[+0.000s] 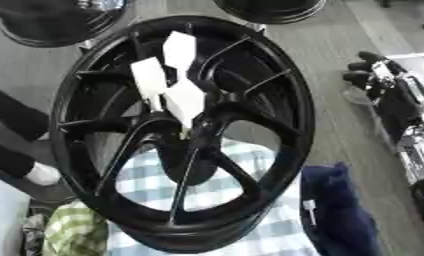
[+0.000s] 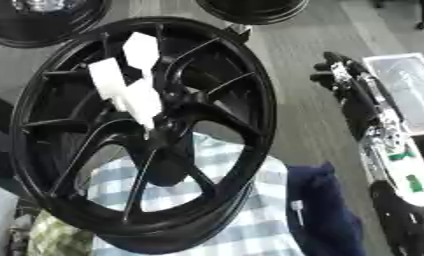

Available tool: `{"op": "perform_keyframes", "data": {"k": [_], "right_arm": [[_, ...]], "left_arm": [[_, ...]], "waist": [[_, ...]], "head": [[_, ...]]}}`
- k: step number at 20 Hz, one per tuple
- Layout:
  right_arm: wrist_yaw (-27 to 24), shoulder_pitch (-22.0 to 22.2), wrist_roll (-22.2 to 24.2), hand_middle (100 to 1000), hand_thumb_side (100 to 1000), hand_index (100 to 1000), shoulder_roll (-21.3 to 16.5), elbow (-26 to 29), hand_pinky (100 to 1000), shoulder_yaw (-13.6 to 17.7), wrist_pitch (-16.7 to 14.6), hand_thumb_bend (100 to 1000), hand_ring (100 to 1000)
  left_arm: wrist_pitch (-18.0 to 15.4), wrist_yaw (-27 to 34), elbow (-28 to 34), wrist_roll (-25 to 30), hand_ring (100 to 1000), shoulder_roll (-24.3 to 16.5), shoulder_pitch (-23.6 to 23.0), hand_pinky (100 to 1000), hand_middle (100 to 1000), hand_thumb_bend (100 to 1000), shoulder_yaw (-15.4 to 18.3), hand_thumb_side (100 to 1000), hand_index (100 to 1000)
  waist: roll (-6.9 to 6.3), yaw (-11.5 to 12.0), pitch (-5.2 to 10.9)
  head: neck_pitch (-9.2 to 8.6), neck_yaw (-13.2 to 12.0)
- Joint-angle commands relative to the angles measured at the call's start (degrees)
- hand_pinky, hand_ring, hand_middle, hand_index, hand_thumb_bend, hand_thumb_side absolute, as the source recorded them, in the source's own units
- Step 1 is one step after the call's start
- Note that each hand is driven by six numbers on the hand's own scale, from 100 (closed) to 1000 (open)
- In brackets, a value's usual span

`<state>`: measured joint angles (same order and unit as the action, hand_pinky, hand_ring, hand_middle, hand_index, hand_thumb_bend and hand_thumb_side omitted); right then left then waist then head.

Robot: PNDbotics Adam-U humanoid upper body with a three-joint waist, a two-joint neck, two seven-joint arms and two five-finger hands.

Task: Pull the pin out of the wheel hub.

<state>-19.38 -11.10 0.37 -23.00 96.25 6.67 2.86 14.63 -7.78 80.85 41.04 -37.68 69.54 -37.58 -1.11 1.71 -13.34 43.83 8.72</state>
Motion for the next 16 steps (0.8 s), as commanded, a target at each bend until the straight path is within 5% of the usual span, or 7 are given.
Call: {"op": "perform_keyframes", "data": {"k": [1,8,16], "right_arm": [[0.0,-0.5,0.0,691,588,831,-1.4,0.4,935,0.4,0.0,100,733],[0.0,-0.6,0.2,691,590,831,-1.3,0.4,936,0.3,0.1,100,733],[0.1,-0.5,0.3,691,594,831,-1.1,0.2,936,0.2,0.2,100,733]], "left_arm": [[-0.1,-2.6,-1.0,2.6,834,0.4,1.7,869,782,297,-0.5,852,848],[-2.5,-7.7,-2.5,10.0,861,1.4,1.4,909,779,462,-2.0,843,849],[-3.8,-11.7,-3.1,9.8,871,1.2,0.6,947,776,630,-1.3,743,858]], "waist": [[0.19,0.1,0.84],[0.41,0.4,0.58],[0.54,0.9,0.54]], "head": [[0.29,0.3],[0.29,0.5],[0.29,0.4]]}}
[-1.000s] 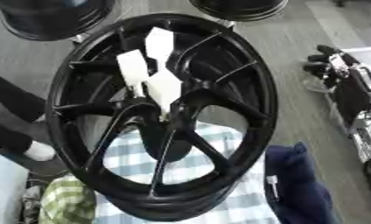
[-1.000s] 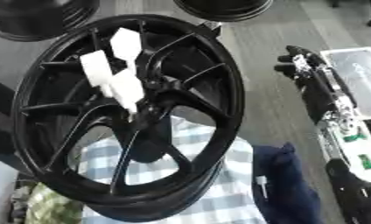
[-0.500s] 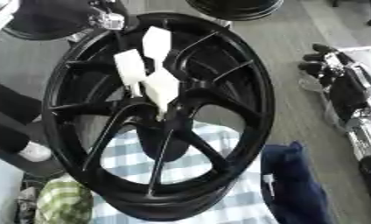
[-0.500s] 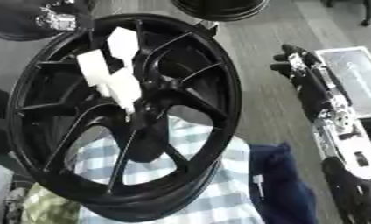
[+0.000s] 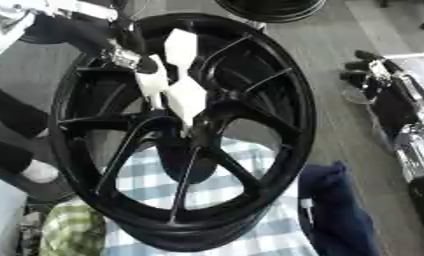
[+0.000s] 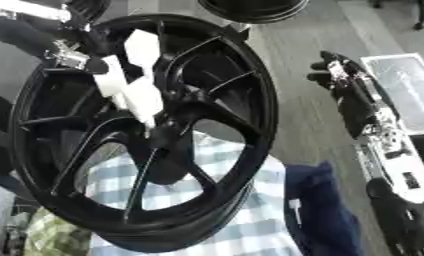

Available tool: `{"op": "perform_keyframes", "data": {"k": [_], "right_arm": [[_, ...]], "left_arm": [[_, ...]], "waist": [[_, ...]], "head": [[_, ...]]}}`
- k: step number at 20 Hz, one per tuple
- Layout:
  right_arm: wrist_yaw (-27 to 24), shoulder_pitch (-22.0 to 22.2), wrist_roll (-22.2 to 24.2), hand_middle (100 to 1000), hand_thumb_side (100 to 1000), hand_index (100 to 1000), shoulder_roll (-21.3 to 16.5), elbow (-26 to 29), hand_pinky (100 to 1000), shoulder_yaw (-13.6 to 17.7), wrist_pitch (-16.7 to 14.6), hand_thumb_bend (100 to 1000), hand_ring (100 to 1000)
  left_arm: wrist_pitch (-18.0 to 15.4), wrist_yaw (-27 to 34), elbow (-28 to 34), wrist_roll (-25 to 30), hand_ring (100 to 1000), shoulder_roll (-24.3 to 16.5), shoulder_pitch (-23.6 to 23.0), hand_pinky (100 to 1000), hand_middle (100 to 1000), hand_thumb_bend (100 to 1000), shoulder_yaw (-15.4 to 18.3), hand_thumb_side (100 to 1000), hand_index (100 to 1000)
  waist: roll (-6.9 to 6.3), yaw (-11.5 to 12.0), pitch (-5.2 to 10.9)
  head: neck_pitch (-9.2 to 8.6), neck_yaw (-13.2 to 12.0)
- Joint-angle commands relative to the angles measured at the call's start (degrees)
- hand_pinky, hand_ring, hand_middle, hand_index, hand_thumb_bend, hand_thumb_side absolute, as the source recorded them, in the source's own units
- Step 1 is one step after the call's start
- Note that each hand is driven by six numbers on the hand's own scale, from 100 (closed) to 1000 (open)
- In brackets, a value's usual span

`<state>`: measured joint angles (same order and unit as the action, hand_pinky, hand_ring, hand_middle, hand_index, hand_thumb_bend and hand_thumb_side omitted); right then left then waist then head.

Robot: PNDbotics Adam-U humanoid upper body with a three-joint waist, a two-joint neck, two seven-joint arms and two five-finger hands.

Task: Pull the pin out of the wheel hub.

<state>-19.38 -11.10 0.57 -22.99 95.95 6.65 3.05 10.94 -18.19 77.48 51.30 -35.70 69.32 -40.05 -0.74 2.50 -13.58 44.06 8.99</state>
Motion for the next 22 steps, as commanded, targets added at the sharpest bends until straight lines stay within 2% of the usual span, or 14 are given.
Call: {"op": "perform_keyframes", "data": {"k": [1,5,8,22], "right_arm": [[0.1,-0.5,0.2,691,595,831,-1.1,0.4,936,0.2,0.1,100,733],[0.1,-0.4,0.3,691,597,830,-1.0,0.3,936,0.2,0.2,100,733],[0.1,-0.4,0.4,691,597,830,-0.9,0.3,936,0.2,0.2,100,733],[0.2,-0.4,0.4,690,603,829,-0.7,0.1,937,0.2,0.6,100,733]], "left_arm": [[0.1,-1.7,0.4,-1.5,873,-0.9,0.7,950,778,635,1.6,720,864],[1.5,-2.0,1.3,-6.5,877,-1.1,0.5,956,774,677,2.4,663,884],[2.3,-1.6,1.9,-8.3,878,-1.2,0.3,958,773,684,2.2,658,887],[4.3,-1.3,0.8,-8.0,875,0.8,0.7,949,763,678,1.4,684,859]], "waist": [[0.18,0.1,0.79],[0.20,0.2,0.80],[0.21,0.2,0.76],[0.23,0.3,0.39]], "head": [[0.06,0.1],[0.06,0.1],[0.06,0.0],[-0.08,-0.3]]}}
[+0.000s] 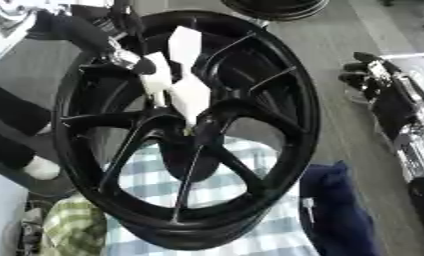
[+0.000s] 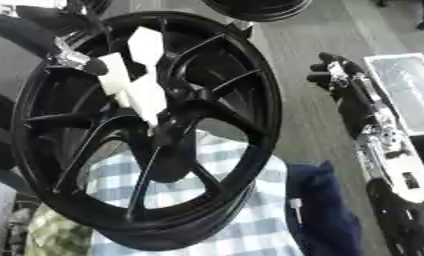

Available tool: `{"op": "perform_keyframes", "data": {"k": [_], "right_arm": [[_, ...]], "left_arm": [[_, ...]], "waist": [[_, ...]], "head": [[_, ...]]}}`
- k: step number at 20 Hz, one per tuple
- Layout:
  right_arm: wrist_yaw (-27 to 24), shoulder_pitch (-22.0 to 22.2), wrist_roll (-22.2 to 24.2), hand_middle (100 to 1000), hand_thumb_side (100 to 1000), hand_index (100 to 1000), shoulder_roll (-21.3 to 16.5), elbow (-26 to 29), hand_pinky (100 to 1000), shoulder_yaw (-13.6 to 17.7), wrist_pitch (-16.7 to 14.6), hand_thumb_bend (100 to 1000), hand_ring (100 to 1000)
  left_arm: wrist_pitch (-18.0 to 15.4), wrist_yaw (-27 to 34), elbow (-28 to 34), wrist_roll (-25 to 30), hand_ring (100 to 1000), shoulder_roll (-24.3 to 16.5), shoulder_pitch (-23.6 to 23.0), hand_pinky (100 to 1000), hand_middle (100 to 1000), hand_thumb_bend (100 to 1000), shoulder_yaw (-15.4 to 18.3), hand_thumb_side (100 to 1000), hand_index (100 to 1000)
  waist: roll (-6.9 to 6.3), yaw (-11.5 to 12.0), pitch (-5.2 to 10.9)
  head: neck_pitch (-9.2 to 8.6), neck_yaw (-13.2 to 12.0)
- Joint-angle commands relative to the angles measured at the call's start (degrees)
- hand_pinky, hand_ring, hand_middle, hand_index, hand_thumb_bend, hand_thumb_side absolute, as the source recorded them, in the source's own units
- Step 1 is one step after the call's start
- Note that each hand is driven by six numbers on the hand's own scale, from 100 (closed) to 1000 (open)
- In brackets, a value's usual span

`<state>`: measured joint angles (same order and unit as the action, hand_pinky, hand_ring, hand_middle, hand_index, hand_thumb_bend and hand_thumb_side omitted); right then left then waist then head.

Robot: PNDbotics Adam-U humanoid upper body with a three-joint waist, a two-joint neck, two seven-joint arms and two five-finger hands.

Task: Pull the pin out of the wheel hub.

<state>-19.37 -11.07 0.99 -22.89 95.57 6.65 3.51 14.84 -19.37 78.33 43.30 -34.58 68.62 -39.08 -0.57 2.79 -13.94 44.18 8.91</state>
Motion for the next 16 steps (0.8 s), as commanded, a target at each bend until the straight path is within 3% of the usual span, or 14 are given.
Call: {"op": "perform_keyframes", "data": {"k": [1,12,16], "right_arm": [[0.2,-0.4,0.0,690,606,829,-0.7,0.5,937,0.2,0.1,100,733],[0.2,-0.6,0.1,691,616,829,-0.4,0.3,938,0.1,0.5,100,733],[0.3,-0.7,0.1,691,618,829,-0.2,0.3,938,0.0,0.6,100,733]], "left_arm": [[0.5,-0.4,-0.4,-0.1,876,-0.3,1.4,949,763,683,0.4,682,853],[-1.0,-1.2,-2.6,1.9,852,2.4,2.0,925,719,657,-0.2,659,821],[-1.2,-0.9,-2.3,2.9,826,3.0,2.3,911,671,624,-0.5,604,803]], "waist": [[0.05,0.0,0.74],[-0.24,-0.1,0.55],[-0.40,-0.2,0.47]], "head": [[-0.28,-0.3],[-0.57,-1.0],[-0.67,-1.1]]}}
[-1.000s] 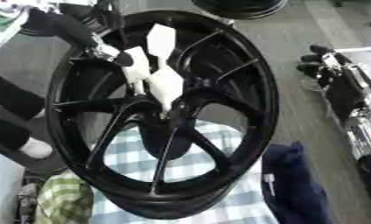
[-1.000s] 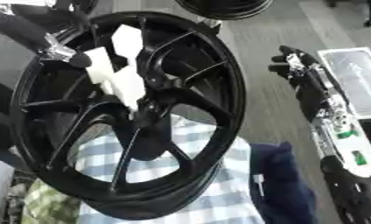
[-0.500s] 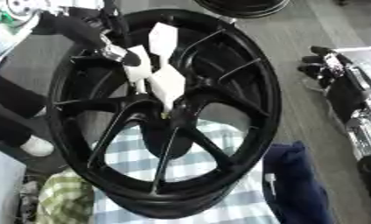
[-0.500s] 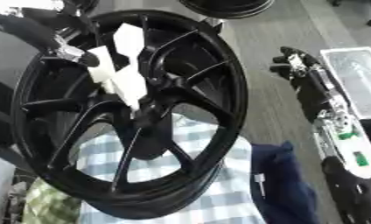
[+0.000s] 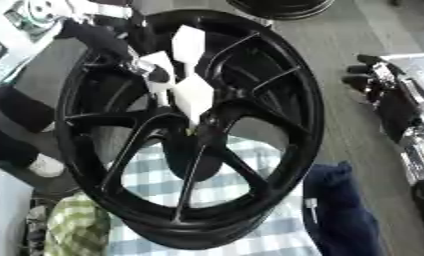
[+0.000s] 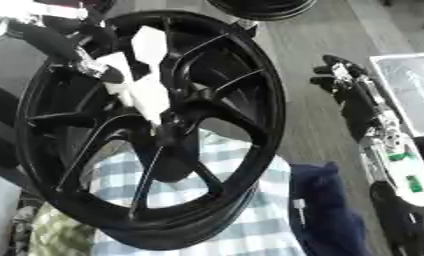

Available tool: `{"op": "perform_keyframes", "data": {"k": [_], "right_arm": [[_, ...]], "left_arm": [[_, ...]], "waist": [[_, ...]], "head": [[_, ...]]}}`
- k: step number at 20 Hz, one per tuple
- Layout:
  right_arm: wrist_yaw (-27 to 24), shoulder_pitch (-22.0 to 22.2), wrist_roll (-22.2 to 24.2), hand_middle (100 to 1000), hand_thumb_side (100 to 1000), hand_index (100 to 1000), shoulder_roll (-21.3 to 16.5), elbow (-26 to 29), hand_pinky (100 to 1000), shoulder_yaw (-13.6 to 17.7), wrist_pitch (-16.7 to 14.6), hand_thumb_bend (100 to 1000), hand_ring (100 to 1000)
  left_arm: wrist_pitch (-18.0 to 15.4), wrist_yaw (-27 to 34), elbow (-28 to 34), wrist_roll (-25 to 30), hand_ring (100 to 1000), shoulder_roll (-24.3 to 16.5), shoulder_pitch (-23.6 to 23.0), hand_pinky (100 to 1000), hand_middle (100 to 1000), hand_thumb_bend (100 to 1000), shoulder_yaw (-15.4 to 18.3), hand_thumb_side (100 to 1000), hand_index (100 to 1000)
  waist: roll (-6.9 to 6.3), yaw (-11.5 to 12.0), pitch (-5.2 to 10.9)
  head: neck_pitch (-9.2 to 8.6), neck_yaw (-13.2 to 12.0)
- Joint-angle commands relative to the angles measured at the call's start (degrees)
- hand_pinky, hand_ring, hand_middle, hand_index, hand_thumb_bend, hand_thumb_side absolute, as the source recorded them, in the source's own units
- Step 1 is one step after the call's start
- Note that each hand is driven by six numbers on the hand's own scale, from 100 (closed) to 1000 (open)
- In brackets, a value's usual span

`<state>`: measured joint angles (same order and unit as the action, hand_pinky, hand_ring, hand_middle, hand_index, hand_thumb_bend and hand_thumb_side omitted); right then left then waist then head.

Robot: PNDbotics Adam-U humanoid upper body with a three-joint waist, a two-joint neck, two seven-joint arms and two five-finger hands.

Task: Pull the pin out of the wheel hub.

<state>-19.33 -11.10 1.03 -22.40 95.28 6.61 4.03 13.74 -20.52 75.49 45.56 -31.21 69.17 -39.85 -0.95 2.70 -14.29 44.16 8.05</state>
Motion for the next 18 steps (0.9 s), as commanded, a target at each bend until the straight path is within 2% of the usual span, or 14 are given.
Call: {"op": "perform_keyframes", "data": {"k": [1,6,9,13,18], "right_arm": [[0.2,-0.7,0.1,691,618,829,-0.7,0.5,938,0.1,0.1,100,733],[0.3,-0.6,0.1,691,621,829,-0.7,0.4,939,0.1,0.2,100,733],[0.3,-0.6,0.1,691,622,829,-0.7,0.3,939,0.1,0.3,100,733],[0.3,-0.5,0.2,690,621,829,-0.7,0.4,939,0.1,0.3,100,733],[0.3,-0.3,0.1,690,621,829,-0.6,0.5,940,0.2,0.3,100,732]], "left_arm": [[0.0,0.1,0.5,0.8,822,-0.3,1.8,907,659,605,0.2,579,796],[0.5,-0.7,0.7,1.4,803,-0.7,1.8,896,616,502,0.1,457,766],[0.9,-0.7,1.2,1.5,798,-1.2,1.7,893,602,471,0.3,447,750],[1.4,-0.1,2.2,2.7,786,-1.3,1.8,886,589,419,0.2,412,685],[1.7,-0.3,3.4,4.3,788,-2.0,1.9,882,595,416,-0.1,395,650]], "waist": [[-0.06,-0.1,0.81],[-0.34,0.0,0.82],[-0.45,0.0,0.86],[-0.49,0.0,0.94],[-0.56,0.1,1.03]], "head": [[-0.62,-0.3],[-0.53,-0.4],[-0.51,-0.5],[-0.48,-0.5],[-0.43,-0.6]]}}
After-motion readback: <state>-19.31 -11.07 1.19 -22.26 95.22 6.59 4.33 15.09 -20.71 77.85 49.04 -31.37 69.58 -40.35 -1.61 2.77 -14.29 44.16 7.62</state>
